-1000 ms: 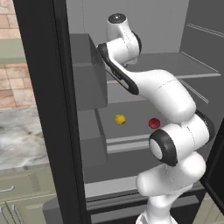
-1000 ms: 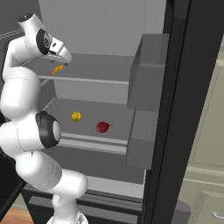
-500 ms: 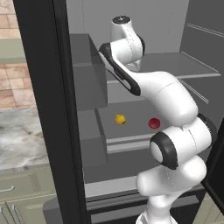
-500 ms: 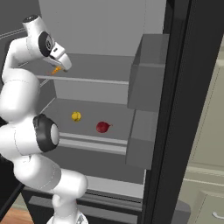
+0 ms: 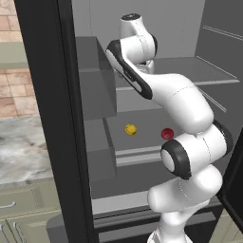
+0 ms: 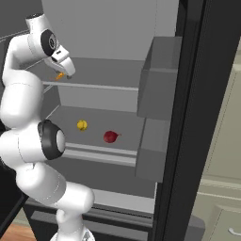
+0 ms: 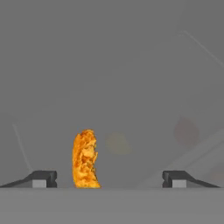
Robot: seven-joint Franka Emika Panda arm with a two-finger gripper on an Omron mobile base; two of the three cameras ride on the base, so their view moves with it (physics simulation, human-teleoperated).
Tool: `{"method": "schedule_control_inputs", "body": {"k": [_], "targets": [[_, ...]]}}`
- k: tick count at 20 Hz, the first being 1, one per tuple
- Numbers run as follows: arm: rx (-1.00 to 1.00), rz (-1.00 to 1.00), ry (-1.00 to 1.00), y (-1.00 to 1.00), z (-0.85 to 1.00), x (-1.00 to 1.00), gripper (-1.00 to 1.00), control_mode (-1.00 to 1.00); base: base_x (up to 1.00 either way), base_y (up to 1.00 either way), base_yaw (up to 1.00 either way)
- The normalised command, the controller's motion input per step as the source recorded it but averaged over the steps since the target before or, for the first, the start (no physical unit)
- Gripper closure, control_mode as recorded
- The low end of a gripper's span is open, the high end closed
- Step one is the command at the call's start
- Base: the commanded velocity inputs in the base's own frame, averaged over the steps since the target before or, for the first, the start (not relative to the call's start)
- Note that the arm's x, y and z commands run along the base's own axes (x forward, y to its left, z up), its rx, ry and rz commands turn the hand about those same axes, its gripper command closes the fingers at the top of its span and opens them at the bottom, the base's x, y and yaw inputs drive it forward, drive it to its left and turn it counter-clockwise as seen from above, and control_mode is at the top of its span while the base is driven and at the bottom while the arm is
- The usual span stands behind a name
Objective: Open the fridge, remove the pear, lemon, and shrimp, and place them on any counter.
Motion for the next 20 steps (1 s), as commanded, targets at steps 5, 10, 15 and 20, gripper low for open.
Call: {"method": "schedule_control_inputs", "body": {"k": [5,10,15,20], "targets": [[0.0,-0.03,0.06,0.07,-0.53,0.02,-1.0,-1.0,0.0,0.0,0.0],[-0.05,0.0,0.0,0.0,-0.85,0.5,-1.0,-1.0,0.0,0.0,0.0],[-0.09,0.0,0.0,0.02,-1.0,0.47,-1.0,-1.0,0.0,0.0,0.0],[-0.04,0.0,0.0,0.0,-0.97,0.53,-1.0,-1.0,0.0,0.0,0.0]]}}
